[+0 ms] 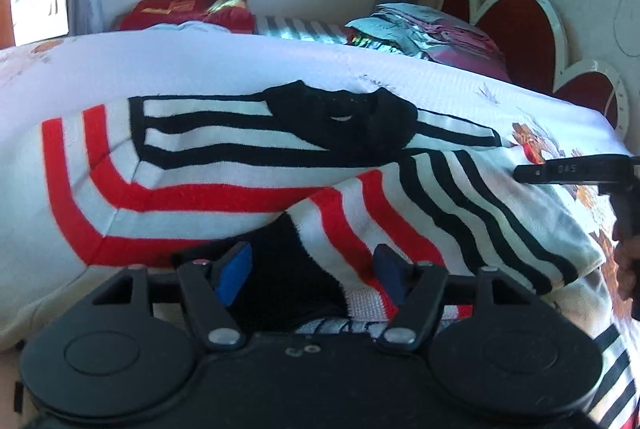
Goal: Fold small clothes
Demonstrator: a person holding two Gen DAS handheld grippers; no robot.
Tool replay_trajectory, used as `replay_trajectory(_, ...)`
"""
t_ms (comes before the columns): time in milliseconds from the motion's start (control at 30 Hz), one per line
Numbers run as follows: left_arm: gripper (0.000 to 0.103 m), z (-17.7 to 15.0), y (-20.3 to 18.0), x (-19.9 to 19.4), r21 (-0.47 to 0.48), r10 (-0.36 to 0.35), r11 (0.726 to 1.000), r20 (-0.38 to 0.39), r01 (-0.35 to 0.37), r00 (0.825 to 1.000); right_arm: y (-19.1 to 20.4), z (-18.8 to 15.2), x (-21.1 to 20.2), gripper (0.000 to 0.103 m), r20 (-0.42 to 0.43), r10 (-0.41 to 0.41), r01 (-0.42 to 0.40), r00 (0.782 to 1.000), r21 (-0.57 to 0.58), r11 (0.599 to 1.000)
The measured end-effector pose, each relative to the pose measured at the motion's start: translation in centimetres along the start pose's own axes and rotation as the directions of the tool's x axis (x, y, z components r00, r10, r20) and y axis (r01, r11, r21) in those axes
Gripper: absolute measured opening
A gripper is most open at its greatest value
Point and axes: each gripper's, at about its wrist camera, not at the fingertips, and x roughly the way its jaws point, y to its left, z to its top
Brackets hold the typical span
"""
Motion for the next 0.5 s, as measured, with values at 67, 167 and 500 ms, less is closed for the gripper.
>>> replay_trajectory(67,0.066,0.2,0.0,-0.5,-0.011,0.006,1.000,-0.004,-0.006,1.000,0.9,0.1,-1.3,0.013,0.026,0.047,-0.047,0.999,-0.004,0.999)
replay_trajectory(167,0.067,0.0,0.3,-1.5,-0.021,0.030,0.999,0.016,-0.030,0.999,3.5,-0.3,-2.7,0.015,0.038,0.096,-0.094,0.995,-0.051,0.994)
replay_trajectory(500,0.072,-0.3,1.7,-1.3,-0.040,0.055,0.998,-0.023,-0.056,0.998,9.6,-3.6,-1.7,0.049,-0.034,0.092,-0.096,0.995,-0.128,0.987)
